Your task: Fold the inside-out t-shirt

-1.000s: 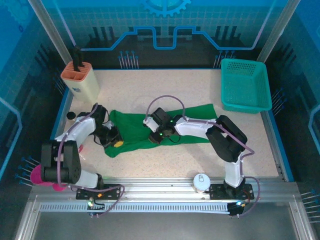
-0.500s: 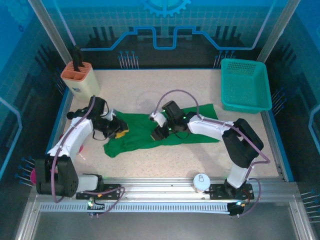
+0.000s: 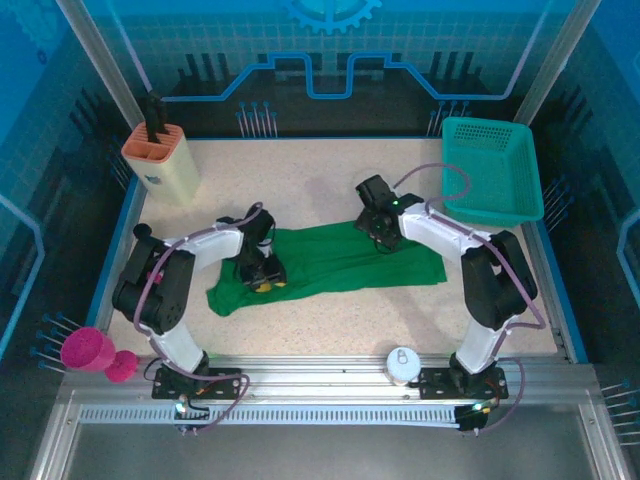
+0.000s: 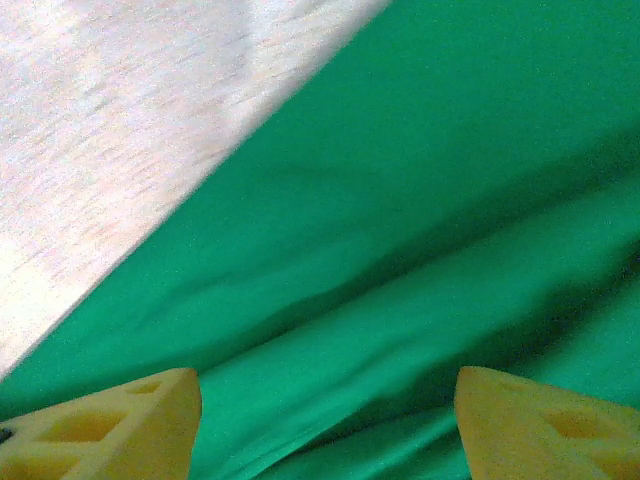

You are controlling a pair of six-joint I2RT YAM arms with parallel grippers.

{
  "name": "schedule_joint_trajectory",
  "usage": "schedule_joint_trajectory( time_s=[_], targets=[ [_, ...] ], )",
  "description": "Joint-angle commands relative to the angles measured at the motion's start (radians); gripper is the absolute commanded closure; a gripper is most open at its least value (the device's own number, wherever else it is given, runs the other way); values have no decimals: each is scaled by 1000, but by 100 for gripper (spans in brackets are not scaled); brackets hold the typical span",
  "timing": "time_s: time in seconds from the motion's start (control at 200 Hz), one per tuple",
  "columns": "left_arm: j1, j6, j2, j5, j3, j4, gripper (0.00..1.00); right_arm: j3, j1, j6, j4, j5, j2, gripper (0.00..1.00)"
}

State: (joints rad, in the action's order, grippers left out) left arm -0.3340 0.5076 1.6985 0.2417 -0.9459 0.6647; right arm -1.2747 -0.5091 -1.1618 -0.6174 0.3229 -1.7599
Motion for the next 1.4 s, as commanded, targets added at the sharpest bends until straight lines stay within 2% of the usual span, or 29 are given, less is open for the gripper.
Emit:
schedule_joint_trajectory(
  time_s=[0.0,0.07,0.16,0.24,0.325,0.41,0.505,0.605,0.761,0.851,0.966,1.026,1.121,1.296,1.396],
  targets=[
    [-3,31,-43,2,85,-5,59,-49,14,-233,-254,186,21,23],
    [-4,28,-61,51,103,2,58,-7,57,-274,-232,145,17,22],
    [-3,48,-86,107,118,-4,57,45,100,-262,-120,84,-1,19],
    [-3,62,-109,120,145,-39,56,55,118,-136,58,54,-56,18],
    [-3,54,-104,132,150,-32,56,38,131,-83,192,-7,-135,27],
    [-3,64,-100,159,157,-29,56,28,126,-49,348,-56,-203,32],
    [-3,106,-105,212,163,-54,55,13,120,-14,535,-98,-272,33],
    [-17,126,-98,288,122,-2,55,-6,128,-23,743,-153,-357,36],
    [-68,123,-111,292,98,33,55,-144,144,-16,1015,-300,-537,42],
    [-91,159,-91,320,100,-18,54,-284,142,-43,1056,-356,-657,43],
    [-163,210,-7,351,62,-106,54,-454,128,-54,1132,-422,-796,46],
    [-200,238,42,338,28,-143,54,-479,112,-81,1189,-384,-832,46],
    [-251,302,101,374,-25,-233,54,-502,86,-94,1295,-313,-876,47],
    [-351,306,178,456,-181,-240,54,-596,89,-73,1261,-339,-927,47],
    [-393,338,185,594,-203,-338,54,-684,107,-24,1218,-427,-963,49]
  ],
)
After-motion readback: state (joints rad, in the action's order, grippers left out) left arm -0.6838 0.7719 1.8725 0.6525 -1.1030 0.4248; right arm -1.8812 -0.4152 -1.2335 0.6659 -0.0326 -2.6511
